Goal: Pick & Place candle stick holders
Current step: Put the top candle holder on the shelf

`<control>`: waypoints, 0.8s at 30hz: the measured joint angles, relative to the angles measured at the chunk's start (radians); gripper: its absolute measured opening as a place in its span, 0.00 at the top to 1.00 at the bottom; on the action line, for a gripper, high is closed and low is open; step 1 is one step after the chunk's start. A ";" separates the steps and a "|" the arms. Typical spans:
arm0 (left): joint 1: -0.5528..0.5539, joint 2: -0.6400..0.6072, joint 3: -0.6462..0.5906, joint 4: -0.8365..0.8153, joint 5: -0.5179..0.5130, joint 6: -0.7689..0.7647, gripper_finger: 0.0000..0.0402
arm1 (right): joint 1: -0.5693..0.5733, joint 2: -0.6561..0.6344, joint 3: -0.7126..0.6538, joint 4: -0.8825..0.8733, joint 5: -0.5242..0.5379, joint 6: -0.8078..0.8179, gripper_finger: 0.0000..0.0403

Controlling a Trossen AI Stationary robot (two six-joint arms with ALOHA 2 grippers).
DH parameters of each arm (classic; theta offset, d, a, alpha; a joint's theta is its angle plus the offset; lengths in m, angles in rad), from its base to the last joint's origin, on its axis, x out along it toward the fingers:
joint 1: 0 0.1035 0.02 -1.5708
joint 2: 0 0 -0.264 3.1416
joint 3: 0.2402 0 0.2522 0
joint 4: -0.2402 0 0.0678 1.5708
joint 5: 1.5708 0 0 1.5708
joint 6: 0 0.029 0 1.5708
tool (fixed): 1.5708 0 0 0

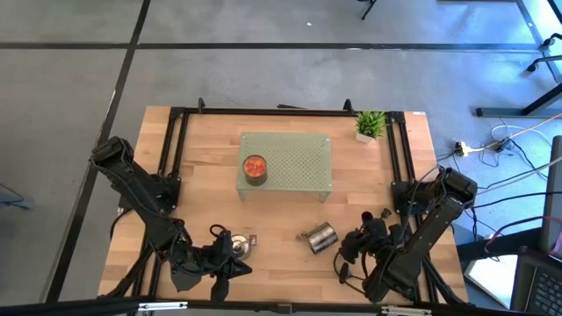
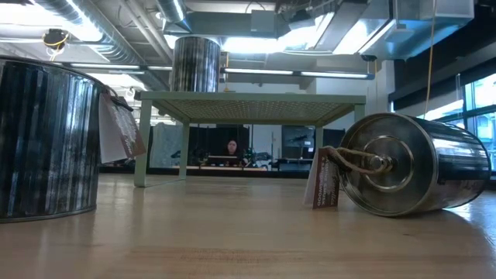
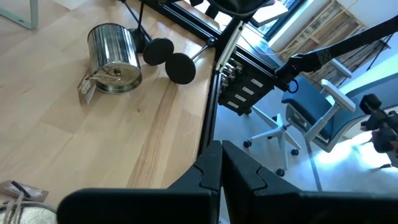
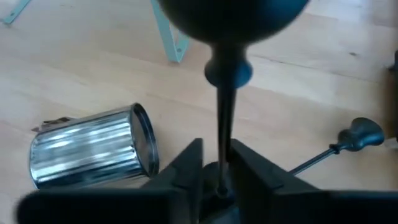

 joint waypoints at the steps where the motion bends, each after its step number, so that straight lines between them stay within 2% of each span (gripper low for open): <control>1: 0.000 0.000 0.000 0.000 0.000 0.000 1.00 | -0.002 0.000 0.000 0.000 0.002 -0.004 0.86; 4: 0.000 0.000 0.000 -0.001 0.000 0.000 1.00 | -0.004 0.000 0.003 0.008 0.007 -0.011 0.95; 6: 0.000 0.000 0.000 -0.001 0.000 0.000 1.00 | -0.004 0.002 0.013 0.003 0.007 -0.011 0.97; 11: 0.000 0.000 0.000 -0.005 -0.002 0.003 1.00 | -0.007 0.005 0.080 -0.039 0.015 -0.008 0.97; 24: 0.000 0.001 0.000 -0.007 -0.024 0.027 1.00 | -0.036 0.002 0.153 -0.063 0.164 -0.073 0.97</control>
